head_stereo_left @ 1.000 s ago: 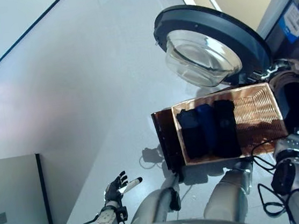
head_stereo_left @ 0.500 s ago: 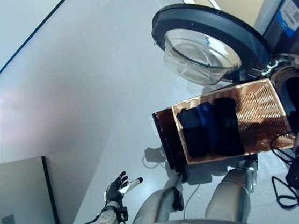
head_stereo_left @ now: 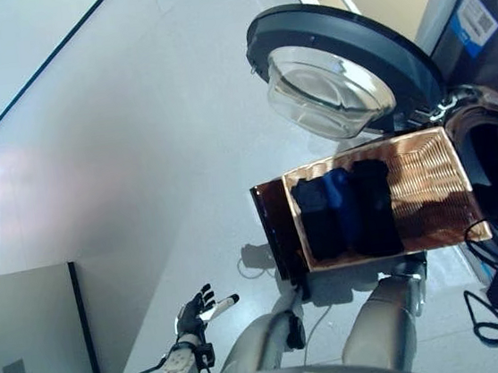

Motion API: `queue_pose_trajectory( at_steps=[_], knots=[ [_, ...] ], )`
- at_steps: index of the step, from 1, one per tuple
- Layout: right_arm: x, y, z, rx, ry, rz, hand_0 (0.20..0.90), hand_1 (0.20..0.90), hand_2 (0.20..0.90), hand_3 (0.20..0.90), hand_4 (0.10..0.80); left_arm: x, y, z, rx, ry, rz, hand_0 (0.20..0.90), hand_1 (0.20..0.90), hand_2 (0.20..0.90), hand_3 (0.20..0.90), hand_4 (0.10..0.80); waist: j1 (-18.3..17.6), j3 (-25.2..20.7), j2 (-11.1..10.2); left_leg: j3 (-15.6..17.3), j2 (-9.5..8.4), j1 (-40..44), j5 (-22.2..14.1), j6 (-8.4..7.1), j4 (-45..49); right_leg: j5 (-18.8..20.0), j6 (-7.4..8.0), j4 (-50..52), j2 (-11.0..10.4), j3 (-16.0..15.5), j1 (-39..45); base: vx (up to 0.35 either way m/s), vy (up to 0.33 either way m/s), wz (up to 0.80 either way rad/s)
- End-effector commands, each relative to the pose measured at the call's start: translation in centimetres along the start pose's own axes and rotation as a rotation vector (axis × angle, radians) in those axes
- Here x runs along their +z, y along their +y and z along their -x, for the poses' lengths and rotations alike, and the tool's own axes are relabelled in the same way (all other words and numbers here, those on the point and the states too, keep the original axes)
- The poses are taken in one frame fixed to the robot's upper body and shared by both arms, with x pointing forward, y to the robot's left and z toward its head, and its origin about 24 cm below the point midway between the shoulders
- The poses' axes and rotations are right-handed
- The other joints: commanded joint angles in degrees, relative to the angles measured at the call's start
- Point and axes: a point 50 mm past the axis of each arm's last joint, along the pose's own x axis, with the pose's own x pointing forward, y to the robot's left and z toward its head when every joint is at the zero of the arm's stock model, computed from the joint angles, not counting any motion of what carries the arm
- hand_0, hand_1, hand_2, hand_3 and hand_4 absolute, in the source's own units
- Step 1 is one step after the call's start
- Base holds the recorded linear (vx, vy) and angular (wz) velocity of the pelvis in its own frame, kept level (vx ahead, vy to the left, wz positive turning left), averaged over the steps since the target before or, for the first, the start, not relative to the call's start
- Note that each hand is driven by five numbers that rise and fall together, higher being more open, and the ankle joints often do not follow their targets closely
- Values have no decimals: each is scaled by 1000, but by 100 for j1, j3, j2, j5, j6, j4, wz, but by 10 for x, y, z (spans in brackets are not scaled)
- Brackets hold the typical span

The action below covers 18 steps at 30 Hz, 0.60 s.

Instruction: Pick up the clothes and place them into the washing machine

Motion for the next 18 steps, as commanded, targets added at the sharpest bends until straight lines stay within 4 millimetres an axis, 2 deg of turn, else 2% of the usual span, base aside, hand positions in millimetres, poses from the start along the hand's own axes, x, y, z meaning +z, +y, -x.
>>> queue_pose_trajectory(
  at_steps=[1, 4, 5, 7, 10, 11, 12, 13, 14, 15, 16, 17, 18],
  knots=[
    [33, 23, -6, 145, -150, 56, 900, 900, 900, 900, 800, 3, 32, 2, 120, -17, -17, 900, 900, 900, 900, 800, 1, -117, -325, 237, 853, 755, -438, -889, -38, 634, -271, 317, 144, 297, -353, 1, -9, 7],
    [22, 13, -6, 151, -103, 80, 900, 900, 900, 900, 800, 3, 34, 2, 128, -12, -9, 900, 900, 900, 900, 800, -23, -102, -365, 243, 869, 801, -444, -893, -37, 647, -271, 294, 153, 258, -268, 3, -8, 7],
    [12, 3, -4, 158, -68, 93, 900, 900, 900, 900, 800, 4, 33, 1, 127, -14, 4, 900, 900, 900, 900, 800, -26, -116, -386, 250, 882, 831, -451, -897, -37, 654, -267, 265, 150, 233, -221, 3, 3, 3],
    [3, -12, -4, 144, -37, 176, 900, 900, 900, 900, 800, 5, 35, 0, 131, -15, 13, 900, 900, 900, 900, 800, -20, -146, -452, 251, 901, 882, -464, -905, -35, 672, -258, 210, 157, 181, -120, 0, 0, 0],
    [-6, -21, -2, 139, -6, 257, 900, 900, 900, 900, 800, 6, 37, 0, 136, -14, 17, 900, 900, 900, 900, 800, -46, -150, -520, 254, 926, 926, -479, -909, -34, 708, -253, 131, 175, 136, -22, -6, -3, 4],
    [-13, -33, -2, 137, 31, 339, 900, 900, 900, 900, 800, 9, 37, -1, 134, -22, 20, 900, 900, 900, 900, 800, -26, -173, -585, 262, 943, 936, -483, -913, -30, 724, -253, 89, 176, 107, 47, -9, -7, 5],
    [-14, -34, -1, 137, 33, 342, 900, 900, 900, 900, 800, 9, 37, -1, 135, -22, 20, 900, 900, 900, 900, 800, -34, -172, -591, 263, 945, 942, -484, -913, -30, 729, -253, 76, 178, 103, 60, 0, 0, 0],
    [-22, -44, 0, 201, 70, 564, 900, 900, 900, 900, 800, 13, 41, -2, 143, -36, 24, 900, 900, 900, 900, 800, -23, -159, -681, 273, 979, 994, -519, -921, -11, 703, -248, 76, 190, 84, 140, 0, 0, 0],
    [-23, -44, 1, 202, 71, 567, 900, 900, 900, 900, 800, 13, 41, -2, 144, -37, 26, 900, 900, 900, 900, 800, -40, -150, -687, 269, 973, 977, -475, -920, -19, 764, -258, 38, 189, 82, 138, -35, -24, -2],
    [-33, -47, 6, 267, 85, 715, 900, 900, 900, 900, 800, 18, 45, -2, 153, -55, 21, 900, 900, 900, 900, 800, -32, -140, -788, 277, 1001, 997, -482, -925, -8, 781, -270, 11, 205, 60, 187, -57, -43, -6],
    [-46, -57, 14, 316, 122, 808, 900, 900, 900, 900, 800, 21, 50, -2, 170, -64, 15, 900, 900, 900, 900, 800, -51, -134, -896, 278, 1028, 996, -477, -924, 6, 816, -283, -66, 256, 47, 255, -34, -45, -7],
    [-48, -58, 15, 316, 124, 810, 900, 900, 900, 900, 800, 21, 51, -2, 174, -64, 14, 900, 900, 900, 900, 800, -59, -127, -910, 280, 1032, 1009, -479, -926, 5, 824, -285, -84, 261, 43, 277, -15, -43, -4],
    [-60, -69, 23, 374, 161, 904, 900, 900, 900, 900, 800, 21, 57, -1, 193, -66, 15, 900, 900, 900, 900, 800, -61, -151, -1017, 300, 1069, 1037, -489, -923, 19, 858, -292, -173, 318, 29, 355, 0, 0, 0]
  ],
)
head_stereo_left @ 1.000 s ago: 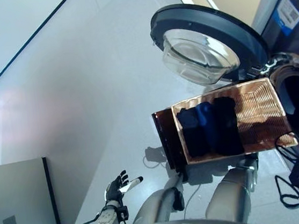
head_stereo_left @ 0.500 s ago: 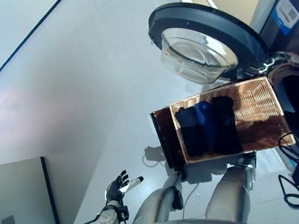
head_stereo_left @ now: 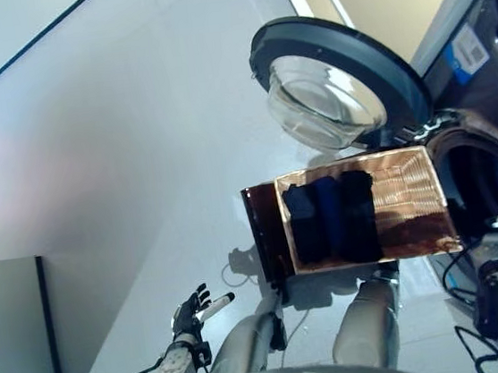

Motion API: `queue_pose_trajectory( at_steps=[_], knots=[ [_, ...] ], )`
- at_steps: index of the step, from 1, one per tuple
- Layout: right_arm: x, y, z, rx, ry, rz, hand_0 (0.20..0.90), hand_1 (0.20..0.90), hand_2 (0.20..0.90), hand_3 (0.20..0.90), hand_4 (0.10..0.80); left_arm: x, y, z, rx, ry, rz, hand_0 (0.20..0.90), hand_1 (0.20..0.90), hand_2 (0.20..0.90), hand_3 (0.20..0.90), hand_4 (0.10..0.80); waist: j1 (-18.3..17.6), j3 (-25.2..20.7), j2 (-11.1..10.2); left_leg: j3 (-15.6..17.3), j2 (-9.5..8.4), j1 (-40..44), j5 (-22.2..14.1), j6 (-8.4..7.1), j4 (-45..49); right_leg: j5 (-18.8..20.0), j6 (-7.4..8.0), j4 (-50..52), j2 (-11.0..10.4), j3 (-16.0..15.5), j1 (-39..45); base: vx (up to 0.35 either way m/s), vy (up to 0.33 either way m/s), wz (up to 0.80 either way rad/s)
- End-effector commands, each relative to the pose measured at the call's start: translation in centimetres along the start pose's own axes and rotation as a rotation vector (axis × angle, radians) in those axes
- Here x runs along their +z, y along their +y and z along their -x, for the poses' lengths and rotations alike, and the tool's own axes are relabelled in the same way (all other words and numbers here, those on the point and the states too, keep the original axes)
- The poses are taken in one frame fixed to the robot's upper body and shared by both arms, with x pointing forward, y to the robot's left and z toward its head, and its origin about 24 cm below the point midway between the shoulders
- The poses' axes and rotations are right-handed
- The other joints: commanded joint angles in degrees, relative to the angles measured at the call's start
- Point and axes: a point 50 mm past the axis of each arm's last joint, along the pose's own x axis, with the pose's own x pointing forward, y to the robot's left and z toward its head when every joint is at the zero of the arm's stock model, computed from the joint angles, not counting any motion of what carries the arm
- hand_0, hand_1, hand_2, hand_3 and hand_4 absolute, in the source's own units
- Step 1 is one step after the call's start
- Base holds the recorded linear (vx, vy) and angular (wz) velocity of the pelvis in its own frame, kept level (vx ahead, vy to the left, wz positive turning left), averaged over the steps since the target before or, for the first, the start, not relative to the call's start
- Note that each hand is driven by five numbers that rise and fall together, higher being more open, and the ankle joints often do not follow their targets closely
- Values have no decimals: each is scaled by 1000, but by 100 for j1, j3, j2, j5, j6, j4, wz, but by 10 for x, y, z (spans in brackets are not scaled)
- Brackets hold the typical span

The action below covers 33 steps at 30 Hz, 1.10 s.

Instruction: Pick up the clothes and place them into the washing machine

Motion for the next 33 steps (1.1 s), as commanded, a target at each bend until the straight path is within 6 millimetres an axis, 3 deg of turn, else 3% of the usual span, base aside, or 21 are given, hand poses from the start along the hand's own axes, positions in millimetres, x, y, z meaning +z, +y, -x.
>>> queue_pose_trajectory(
  at_steps=[1, 2, 7, 12, 19, 23, 28, 33],
  knots=[
    [-13, 0, 7, 97, -33, 218, 900, 900, 900, 900, 800, 16, 47, -1, 156, -50, -28, 900, 900, 900, 900, 800, 100, -390, -372, 439, 853, 725, -498, -933, 18, 994, -225, -292, 139, 274, -62, 0, 0, 0],
    [-14, 0, 8, 97, -32, 220, 900, 900, 900, 900, 800, 16, 48, -1, 158, -49, -28, 900, 900, 900, 900, 800, 96, -389, -378, 440, 857, 732, -500, -934, 17, 1001, -226, -307, 143, 269, -47, 4, -19, -6],
    [-67, -11, 30, 221, 87, 539, 900, 900, 900, 900, 800, 21, 63, 0, 220, -54, -34, 900, 900, 900, 900, 800, 127, -505, -665, 470, 972, 817, -512, -950, 22, 1120, -213, -595, 267, 148, 191, 4, -52, -8],
    [-104, -23, 52, 336, 185, 719, 900, 900, 900, 900, 800, 24, 69, 0, 240, -61, -52, 900, 900, 900, 900, 800, 148, -622, -903, 487, 1037, 930, -512, -961, 0, 1229, -195, -818, 347, 69, 415, 11, -38, -7],
    [-123, -21, 67, 466, 202, 892, 900, 900, 900, 900, 800, 26, 78, 2, 256, -65, -80, 900, 900, 900, 900, 800, 195, -762, -1082, 493, 1090, 1004, -511, -962, -7, 1295, -191, -972, 405, -39, 573, 15, -14, -5],
    [-131, -6, 75, 512, 174, 960, 900, 900, 900, 900, 800, 30, 82, 1, 283, -68, -103, 900, 900, 900, 900, 800, 245, -744, -1150, 490, 1088, 1010, -549, -935, 72, 1280, -192, -896, 376, -29, 544, -15, -8, -6],
    [-145, 15, 91, 639, 136, 1078, 900, 900, 900, 900, 800, 35, 66, -4, 242, -93, -113, 900, 900, 900, 900, 800, 325, -437, -1181, 422, 1023, 637, -735, -903, 732, 1234, -225, -667, 305, 4, 426, -76, -5, 0],
    [-154, 24, 101, 677, 137, 1104, 900, 900, 900, 900, 800, 35, 63, -5, 241, -85, -113, 900, 900, 900, 900, 800, 360, -215, -1133, 384, 914, 349, -802, -896, 1079, 1199, -223, -512, 201, 23, 326, -47, 22, 10]
  ],
)
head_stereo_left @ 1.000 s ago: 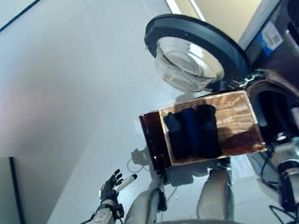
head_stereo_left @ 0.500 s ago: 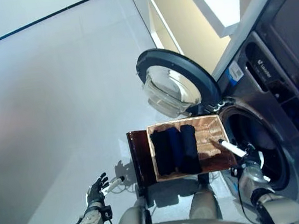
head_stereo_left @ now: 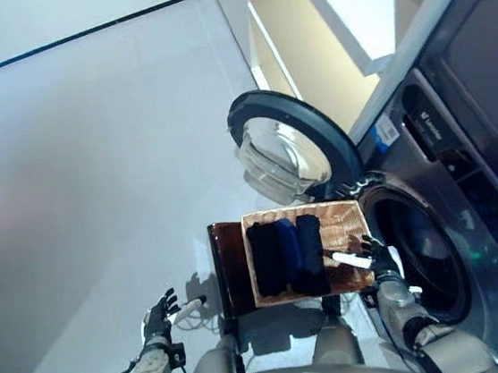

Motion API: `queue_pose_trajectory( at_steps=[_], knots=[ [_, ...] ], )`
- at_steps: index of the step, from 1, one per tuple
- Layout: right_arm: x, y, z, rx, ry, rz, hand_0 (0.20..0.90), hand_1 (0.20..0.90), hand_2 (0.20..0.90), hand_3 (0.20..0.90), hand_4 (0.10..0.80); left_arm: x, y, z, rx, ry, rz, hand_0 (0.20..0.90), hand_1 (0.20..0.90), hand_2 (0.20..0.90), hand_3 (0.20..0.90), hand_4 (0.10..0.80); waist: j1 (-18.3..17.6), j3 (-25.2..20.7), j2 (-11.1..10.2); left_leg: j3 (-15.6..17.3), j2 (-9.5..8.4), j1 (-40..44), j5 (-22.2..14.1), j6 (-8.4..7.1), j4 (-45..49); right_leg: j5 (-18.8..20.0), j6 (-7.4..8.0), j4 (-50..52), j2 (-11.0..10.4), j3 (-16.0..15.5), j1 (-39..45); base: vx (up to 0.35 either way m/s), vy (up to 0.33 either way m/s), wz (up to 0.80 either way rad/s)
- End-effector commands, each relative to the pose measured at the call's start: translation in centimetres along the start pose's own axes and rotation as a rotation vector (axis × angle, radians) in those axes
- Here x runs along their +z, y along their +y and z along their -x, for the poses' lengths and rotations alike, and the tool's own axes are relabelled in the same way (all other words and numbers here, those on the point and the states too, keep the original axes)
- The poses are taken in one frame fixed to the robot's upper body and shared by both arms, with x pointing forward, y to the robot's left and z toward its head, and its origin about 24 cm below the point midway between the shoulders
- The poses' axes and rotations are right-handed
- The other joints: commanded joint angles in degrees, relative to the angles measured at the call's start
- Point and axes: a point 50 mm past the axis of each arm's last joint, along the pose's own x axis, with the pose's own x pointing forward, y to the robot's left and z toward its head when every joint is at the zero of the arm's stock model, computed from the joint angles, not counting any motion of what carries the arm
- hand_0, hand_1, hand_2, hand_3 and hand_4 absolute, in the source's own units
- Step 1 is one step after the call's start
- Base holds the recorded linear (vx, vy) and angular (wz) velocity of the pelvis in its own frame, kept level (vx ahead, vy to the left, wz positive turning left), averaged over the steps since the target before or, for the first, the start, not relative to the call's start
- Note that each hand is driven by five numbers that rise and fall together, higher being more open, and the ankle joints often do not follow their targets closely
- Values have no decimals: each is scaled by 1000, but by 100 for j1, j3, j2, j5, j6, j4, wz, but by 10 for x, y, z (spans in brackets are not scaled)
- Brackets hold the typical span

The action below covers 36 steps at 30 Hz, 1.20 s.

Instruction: Pick up the clothes and place them into the washing machine

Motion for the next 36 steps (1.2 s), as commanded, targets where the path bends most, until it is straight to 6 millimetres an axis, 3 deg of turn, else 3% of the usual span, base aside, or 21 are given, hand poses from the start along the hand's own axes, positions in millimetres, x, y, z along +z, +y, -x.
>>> queue_pose_trajectory(
  at_steps=[1, 9, 19, 23, 28, 36],
  knots=[
    [40, 5, -9, -23, -120, 6, 900, 900, 900, 900, 800, 26, 21, -9, 82, -85, -14, 900, 900, 900, 900, 800, 159, 488, -175, 258, 371, 4, -669, -628, 915, 732, -6, 577, -445, 212, -607, -45, 32, 14],
    [52, 9, -15, -47, -97, 112, 900, 900, 900, 900, 800, 34, 25, -12, 102, -98, -26, 900, 900, 900, 900, 800, 285, 667, -74, 223, 191, -490, -829, -600, 1467, 687, -67, 829, -539, 255, -943, -28, 24, 13],
    [73, 9, -18, -71, -161, 177, 900, 900, 900, 900, 800, 44, 19, -14, 91, -129, -23, 900, 900, 900, 900, 800, 298, 791, -77, 204, 139, -1010, -1067, -511, 2085, 489, -135, 1346, -575, 454, -1402, -12, 14, 10],
    [87, 7, -20, -87, -200, 198, 900, 900, 900, 900, 800, 46, 16, -14, 80, -137, -19, 900, 900, 900, 900, 800, 328, 828, -40, 208, 144, -1073, -1089, -513, 2151, 456, -153, 1393, -574, 451, -1443, 0, 0, 0],
    [122, 14, -21, -91, -298, 221, 900, 900, 900, 900, 800, 45, 18, -14, 89, -133, -21, 900, 900, 900, 900, 800, 434, 871, -29, 135, 142, -1155, -1093, -497, 2220, 412, -172, 1451, -579, 409, -1442, 2, -3, 1],
    [140, 33, -17, -49, -344, 265, 900, 900, 900, 900, 800, 49, 23, -16, 106, -128, -43, 900, 900, 900, 900, 800, 566, 888, -62, 42, 129, -1301, -1180, -467, 2421, 324, -196, 1635, -601, 372, -1499, 6, -11, 3]
  ],
)
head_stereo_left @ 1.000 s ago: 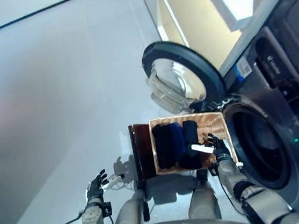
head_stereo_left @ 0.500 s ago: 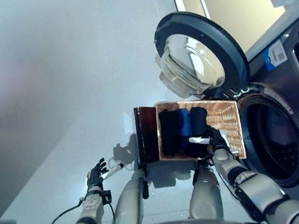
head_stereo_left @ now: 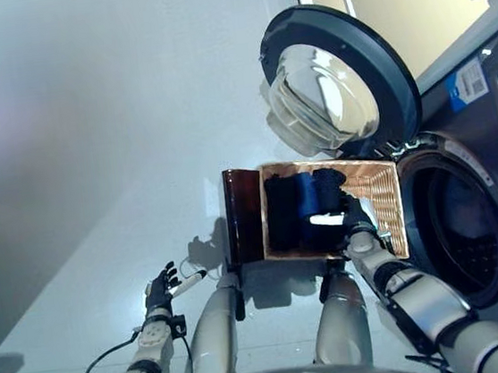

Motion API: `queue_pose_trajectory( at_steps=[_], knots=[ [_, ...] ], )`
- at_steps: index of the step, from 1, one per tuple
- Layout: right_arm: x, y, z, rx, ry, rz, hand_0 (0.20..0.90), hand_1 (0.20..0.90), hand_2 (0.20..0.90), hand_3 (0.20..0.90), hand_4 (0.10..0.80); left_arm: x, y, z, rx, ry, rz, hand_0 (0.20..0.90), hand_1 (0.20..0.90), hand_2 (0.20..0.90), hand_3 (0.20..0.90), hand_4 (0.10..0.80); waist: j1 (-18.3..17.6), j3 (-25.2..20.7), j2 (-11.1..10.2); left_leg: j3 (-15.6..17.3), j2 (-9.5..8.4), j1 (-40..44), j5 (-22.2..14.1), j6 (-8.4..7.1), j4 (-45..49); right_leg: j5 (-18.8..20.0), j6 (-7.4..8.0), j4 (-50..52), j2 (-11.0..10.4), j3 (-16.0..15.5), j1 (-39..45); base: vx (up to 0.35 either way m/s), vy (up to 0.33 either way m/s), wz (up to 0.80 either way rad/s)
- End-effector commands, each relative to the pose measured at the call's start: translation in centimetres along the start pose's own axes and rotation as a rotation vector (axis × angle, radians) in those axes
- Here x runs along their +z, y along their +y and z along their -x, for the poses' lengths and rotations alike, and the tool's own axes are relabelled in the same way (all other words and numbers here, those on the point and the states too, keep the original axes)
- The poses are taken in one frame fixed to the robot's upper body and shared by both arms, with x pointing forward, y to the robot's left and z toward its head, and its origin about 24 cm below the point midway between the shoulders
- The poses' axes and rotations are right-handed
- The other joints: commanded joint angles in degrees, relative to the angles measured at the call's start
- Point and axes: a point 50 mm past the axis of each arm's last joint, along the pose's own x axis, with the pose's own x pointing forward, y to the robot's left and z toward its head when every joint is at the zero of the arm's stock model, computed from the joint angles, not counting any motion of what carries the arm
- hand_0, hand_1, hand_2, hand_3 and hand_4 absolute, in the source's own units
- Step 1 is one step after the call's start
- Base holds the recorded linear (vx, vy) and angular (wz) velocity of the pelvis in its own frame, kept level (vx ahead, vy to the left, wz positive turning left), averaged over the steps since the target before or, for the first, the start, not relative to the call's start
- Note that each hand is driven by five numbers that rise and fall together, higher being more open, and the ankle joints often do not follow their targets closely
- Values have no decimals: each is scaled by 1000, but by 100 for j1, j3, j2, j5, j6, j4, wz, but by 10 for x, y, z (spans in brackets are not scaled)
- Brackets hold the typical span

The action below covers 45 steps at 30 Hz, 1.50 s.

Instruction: Pick up the clothes and place them into the washing machine

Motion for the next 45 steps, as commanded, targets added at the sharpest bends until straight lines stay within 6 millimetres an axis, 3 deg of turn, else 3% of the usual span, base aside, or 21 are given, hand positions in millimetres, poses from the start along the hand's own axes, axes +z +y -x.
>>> queue_pose_trajectory(
  at_steps=[1, 9, 23, 24, 25, 26, 27, 45],
  knots=[
    [49, 1, -6, -7, -168, 45, 900, 900, 900, 900, 800, 9, 32, -3, 102, -32, -46, 900, 900, 900, 900, 800, 277, -97, -104, 216, 386, -64, -860, -547, 1053, 999, 43, -94, -181, 346, -337, 0, 0, 0],
    [53, -6, -10, -63, -124, 100, 900, 900, 900, 900, 800, 23, 24, -8, 85, -61, -59, 900, 900, 900, 900, 800, 371, 48, 1, 191, 344, -325, -907, -506, 1277, 924, -2, 114, -190, 377, -506, -10, 4, 5],
    [45, -9, -10, -95, -83, 80, 900, 900, 900, 900, 800, 19, 20, -7, 87, -51, -73, 900, 900, 900, 900, 800, 330, 132, 62, 218, 305, -557, -947, -481, 1458, 881, -26, 257, -202, 500, -738, -1, 0, 1],
    [45, -9, -10, -92, -84, 80, 815, 815, 815, 815, 739, 20, 20, -8, 89, -51, -73, 900, 900, 900, 900, 800, 322, 139, 59, 226, 297, -590, -956, -475, 1503, 874, -29, 290, -199, 515, -769, 0, 0, 0],
    [45, -8, -10, -90, -86, 79, 524, 524, 524, 524, 531, 20, 21, -8, 89, -50, -74, 900, 900, 900, 900, 800, 312, 142, 54, 224, 294, -607, -963, -473, 1527, 866, -32, 304, -199, 528, -781, 0, 0, 0],
    [44, -8, -9, -87, -87, 78, 414, 414, 414, 414, 453, 20, 21, -8, 91, -51, -75, 900, 900, 900, 900, 800, 299, 146, 49, 216, 289, -636, -978, -469, 1571, 855, -33, 352, -201, 557, -819, 0, 0, 0],
    [45, -7, -9, -86, -91, 79, 200, 200, 200, 200, 300, 21, 21, -8, 92, -54, -76, 900, 900, 900, 900, 800, 293, 149, 49, 216, 283, -661, -991, -466, 1610, 837, -36, 385, -202, 573, -832, 0, 0, 0],
    [33, -7, -8, -78, -67, 66, 200, 200, 200, 200, 300, 20, 26, -8, 100, -50, -73, 900, 900, 900, 900, 800, 252, 72, 22, 211, 272, -676, -1111, -444, 1812, 781, -27, 511, -217, 648, -836, -2, 0, 1]
  ],
)
